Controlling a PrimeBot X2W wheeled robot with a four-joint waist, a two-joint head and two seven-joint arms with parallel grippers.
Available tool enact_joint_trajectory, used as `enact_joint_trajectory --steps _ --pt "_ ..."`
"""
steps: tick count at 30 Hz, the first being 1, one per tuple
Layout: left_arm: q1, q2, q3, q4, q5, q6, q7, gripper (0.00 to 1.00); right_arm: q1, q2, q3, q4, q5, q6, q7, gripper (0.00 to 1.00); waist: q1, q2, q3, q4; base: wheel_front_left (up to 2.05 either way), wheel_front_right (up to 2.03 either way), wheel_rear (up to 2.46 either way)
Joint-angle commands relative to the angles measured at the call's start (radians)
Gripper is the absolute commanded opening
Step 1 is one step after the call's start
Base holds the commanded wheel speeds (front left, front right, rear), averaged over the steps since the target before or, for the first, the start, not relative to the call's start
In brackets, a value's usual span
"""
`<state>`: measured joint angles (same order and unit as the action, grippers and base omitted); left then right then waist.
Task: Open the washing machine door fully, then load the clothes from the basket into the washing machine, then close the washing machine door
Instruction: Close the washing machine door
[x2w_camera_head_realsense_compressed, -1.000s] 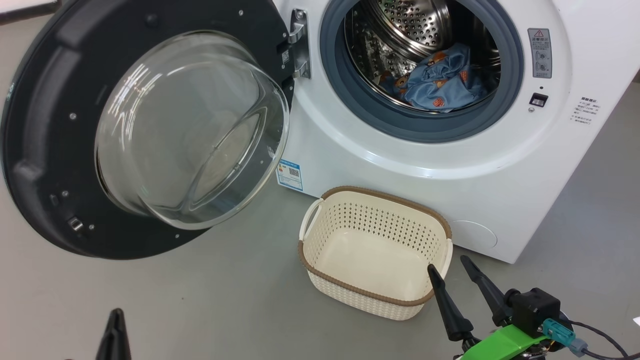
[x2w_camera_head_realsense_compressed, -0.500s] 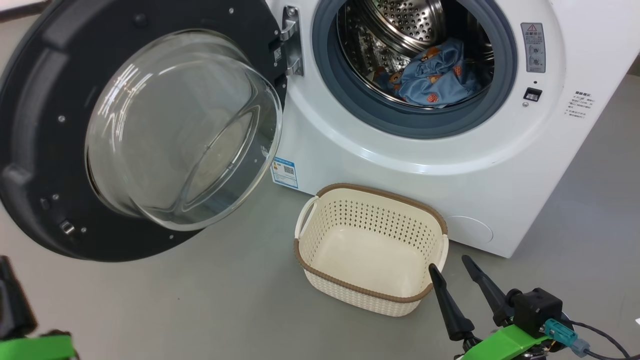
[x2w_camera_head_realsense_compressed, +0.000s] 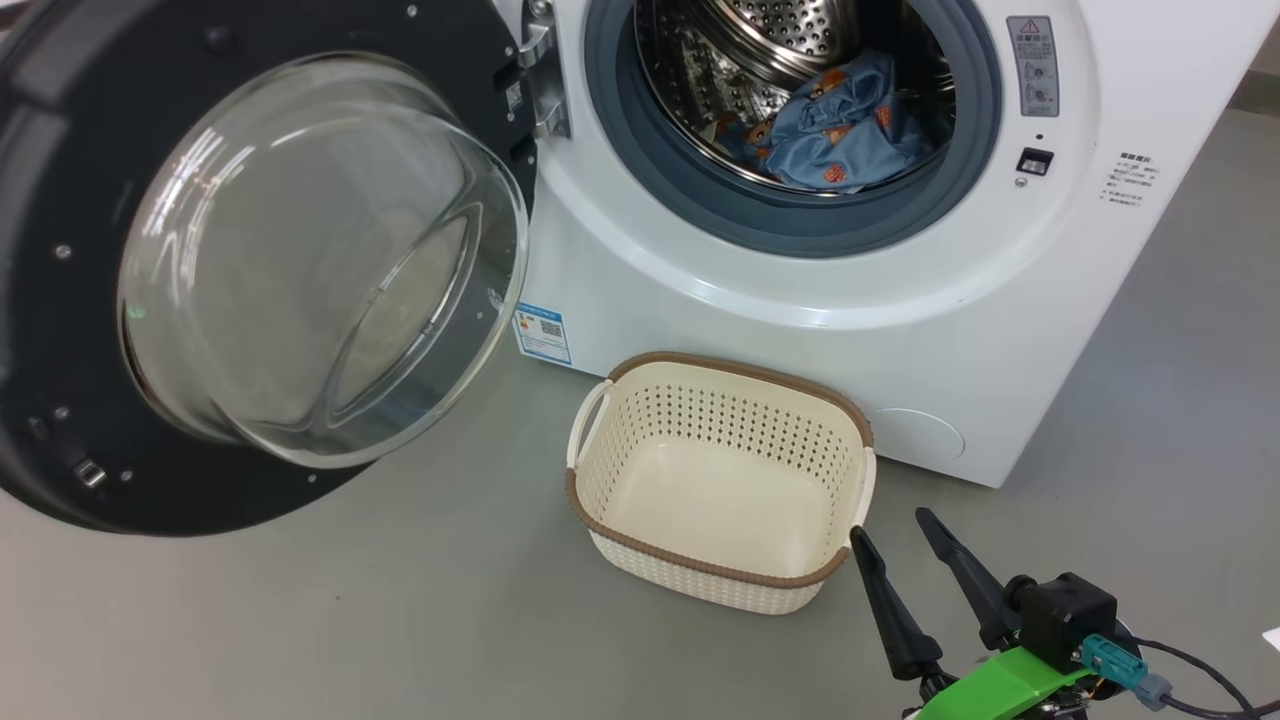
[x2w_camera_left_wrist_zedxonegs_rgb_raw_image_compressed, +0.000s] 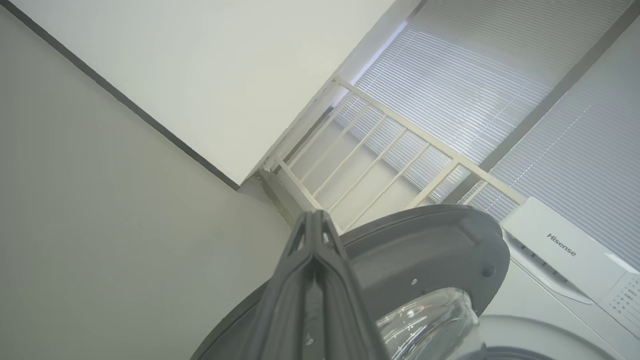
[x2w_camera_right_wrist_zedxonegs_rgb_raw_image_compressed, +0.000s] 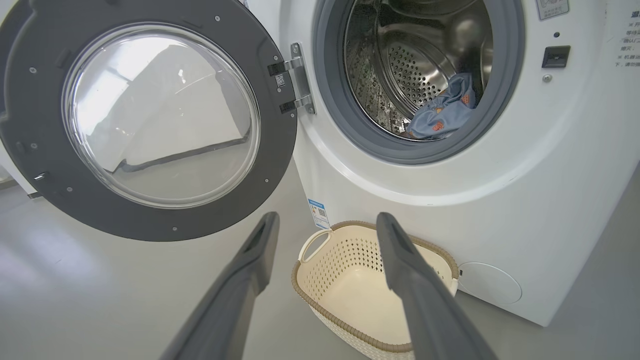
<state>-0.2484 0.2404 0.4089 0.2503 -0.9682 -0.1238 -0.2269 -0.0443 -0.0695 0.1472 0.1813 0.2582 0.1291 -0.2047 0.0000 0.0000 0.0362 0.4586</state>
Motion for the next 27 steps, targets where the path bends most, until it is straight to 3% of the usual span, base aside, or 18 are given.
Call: enact_joint_trajectory --steps 1,10,17,22,27 --pt "-0.049 0.057 0.038 -0.005 -0.020 -0.007 0.011 0.00 -0.037 -0.004 0.025 -0.024 0.012 0.002 -0.006 1.00 0.0000 0.0000 0.005 -0.007 0.00 0.00 0.00" --pt "-0.165 0.136 0.105 0.168 -0.201 -0.007 0.065 0.00 -0.051 -0.007 0.030 -0.023 0.026 0.002 0.001 1.00 0.0000 0.0000 0.030 -0.046 0.00 0.00 0.00" --pt "-0.286 0.181 0.172 0.320 -0.383 -0.006 0.169 0.00 -0.064 -0.020 0.041 -0.028 0.028 0.002 0.011 1.00 0.0000 0.0000 0.048 -0.075 0.00 0.00 0.00" --pt "-0.350 0.242 0.193 0.420 -0.435 0.003 0.239 0.00 -0.073 -0.029 0.050 -0.035 0.027 0.002 0.021 1.00 0.0000 0.0000 0.060 -0.101 0.00 0.00 0.00" --pt "-0.380 0.294 0.197 0.497 -0.455 0.048 0.301 0.00 -0.075 -0.038 0.052 -0.045 0.024 0.002 0.035 1.00 0.0000 0.0000 0.076 -0.128 0.00 0.00 0.00"
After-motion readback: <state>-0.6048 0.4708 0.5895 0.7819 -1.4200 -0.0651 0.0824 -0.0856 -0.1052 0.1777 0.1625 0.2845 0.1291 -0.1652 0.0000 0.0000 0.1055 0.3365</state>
